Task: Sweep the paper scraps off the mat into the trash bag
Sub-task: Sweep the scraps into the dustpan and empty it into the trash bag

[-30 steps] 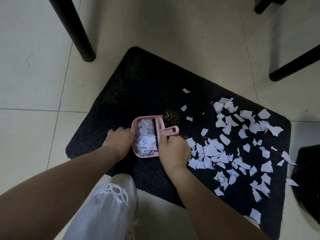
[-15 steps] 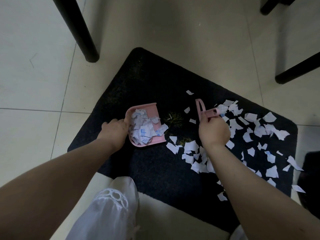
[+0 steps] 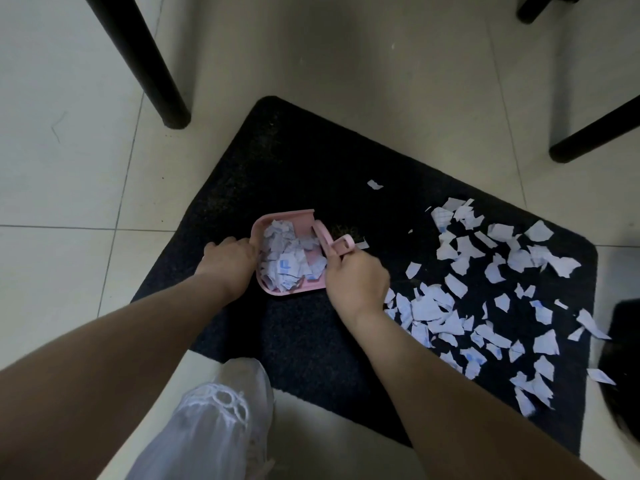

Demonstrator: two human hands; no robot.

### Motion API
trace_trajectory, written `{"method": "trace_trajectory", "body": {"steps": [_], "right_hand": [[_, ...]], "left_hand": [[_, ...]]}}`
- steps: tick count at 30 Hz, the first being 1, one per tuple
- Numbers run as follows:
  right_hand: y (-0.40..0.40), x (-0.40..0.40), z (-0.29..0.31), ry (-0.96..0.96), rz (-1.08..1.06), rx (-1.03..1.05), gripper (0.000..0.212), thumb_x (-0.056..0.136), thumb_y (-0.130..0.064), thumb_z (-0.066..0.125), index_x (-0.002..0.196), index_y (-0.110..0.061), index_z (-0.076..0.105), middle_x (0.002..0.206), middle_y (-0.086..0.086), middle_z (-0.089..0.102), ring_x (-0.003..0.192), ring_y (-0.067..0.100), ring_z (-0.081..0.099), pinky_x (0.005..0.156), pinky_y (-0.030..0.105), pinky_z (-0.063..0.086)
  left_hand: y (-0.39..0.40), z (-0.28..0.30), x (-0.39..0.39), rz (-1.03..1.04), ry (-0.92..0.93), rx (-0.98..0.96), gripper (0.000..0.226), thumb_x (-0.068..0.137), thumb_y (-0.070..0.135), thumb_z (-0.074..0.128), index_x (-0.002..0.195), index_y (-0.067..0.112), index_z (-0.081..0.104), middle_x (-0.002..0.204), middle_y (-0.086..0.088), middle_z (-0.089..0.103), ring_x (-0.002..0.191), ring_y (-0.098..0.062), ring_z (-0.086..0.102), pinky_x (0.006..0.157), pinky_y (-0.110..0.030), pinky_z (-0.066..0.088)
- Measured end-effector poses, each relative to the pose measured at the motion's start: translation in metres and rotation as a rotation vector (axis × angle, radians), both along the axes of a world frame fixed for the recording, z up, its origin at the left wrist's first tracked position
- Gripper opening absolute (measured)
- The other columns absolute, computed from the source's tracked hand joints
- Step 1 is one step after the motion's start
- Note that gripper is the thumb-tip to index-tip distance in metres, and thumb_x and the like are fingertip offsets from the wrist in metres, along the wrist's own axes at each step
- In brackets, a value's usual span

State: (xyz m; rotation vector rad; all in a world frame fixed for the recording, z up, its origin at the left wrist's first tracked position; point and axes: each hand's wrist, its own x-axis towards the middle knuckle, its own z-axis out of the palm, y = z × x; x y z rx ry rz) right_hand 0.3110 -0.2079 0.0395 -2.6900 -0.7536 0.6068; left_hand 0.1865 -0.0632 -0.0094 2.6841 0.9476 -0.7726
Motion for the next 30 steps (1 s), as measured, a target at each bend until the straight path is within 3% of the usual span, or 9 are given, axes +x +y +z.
{"method": "trace_trajectory", "body": {"steps": [3,7,16,20,23,27,30], "right_hand": [[-0.003,0.001,0.003,0.029,-0.017,0.021,0.049,0.098,-0.036,0.043,0.053,-0.016,0.038,0.053,-0.003,0.042,0.051,0.016,0.040,0.058,0.027,0.029],[-0.006,0.016,0.013,0.051,-0.150,0.129,0.052,0.095,-0.036,0.048,0.047,-0.017,0.039,0.048,-0.003,0.043,0.047,0.016,0.042,0.051,0.027,0.029],[-0.029,0.032,0.011,-0.097,-0.283,0.044,0.051,0.099,-0.036,0.040,0.053,-0.014,0.042,0.049,-0.003,0.044,0.044,0.013,0.041,0.045,0.023,0.022],[-0.035,0.012,0.001,-0.125,-0.290,-0.025,0.045,0.100,-0.038,0.036,0.075,-0.010,0.061,0.059,-0.002,0.052,0.057,0.020,0.052,0.050,0.024,0.031],[-0.030,-0.014,-0.004,-0.107,-0.267,-0.062,0.046,0.101,-0.039,0.034,0.082,-0.010,0.065,0.062,-0.001,0.054,0.061,0.021,0.056,0.054,0.026,0.037],[-0.015,-0.046,-0.005,0.014,-0.230,-0.020,0.044,0.099,-0.038,0.038,0.077,-0.010,0.063,0.059,-0.004,0.047,0.060,0.019,0.051,0.053,0.026,0.032],[-0.007,-0.054,-0.004,0.101,-0.191,0.032,0.046,0.097,-0.036,0.044,0.058,-0.011,0.052,0.058,0.000,0.048,0.061,0.022,0.050,0.059,0.026,0.034]], "left_hand": [[-0.001,-0.001,-0.001,0.011,-0.006,-0.011,0.089,0.088,0.010,0.049,0.151,0.015,-0.014,0.126,-0.007,0.052,0.112,-0.029,0.048,0.093,-0.047,0.039],[-0.001,-0.003,-0.006,0.039,-0.056,-0.025,0.090,0.087,0.009,0.048,0.151,0.018,-0.015,0.126,-0.005,0.052,0.109,-0.028,0.048,0.090,-0.045,0.040],[0.014,0.001,-0.044,-0.016,-0.089,0.045,0.086,0.091,0.017,0.047,0.151,0.020,-0.016,0.122,-0.001,0.055,0.105,-0.024,0.051,0.082,-0.039,0.041],[0.008,-0.001,-0.054,-0.061,-0.022,0.055,0.087,0.091,0.016,0.045,0.150,0.016,-0.018,0.126,-0.001,0.053,0.109,-0.024,0.050,0.084,-0.040,0.041],[0.002,-0.003,-0.051,-0.089,0.018,0.070,0.083,0.092,0.014,0.043,0.151,0.012,-0.016,0.128,-0.002,0.051,0.113,-0.025,0.048,0.087,-0.041,0.041],[0.001,-0.002,-0.049,-0.115,0.038,0.083,0.080,0.093,0.013,0.041,0.151,0.010,-0.014,0.127,-0.003,0.051,0.115,-0.025,0.047,0.091,-0.042,0.041],[0.002,-0.004,-0.050,-0.115,0.032,0.098,0.080,0.093,0.013,0.042,0.151,0.010,-0.012,0.127,-0.002,0.052,0.115,-0.024,0.047,0.090,-0.042,0.042]]}}
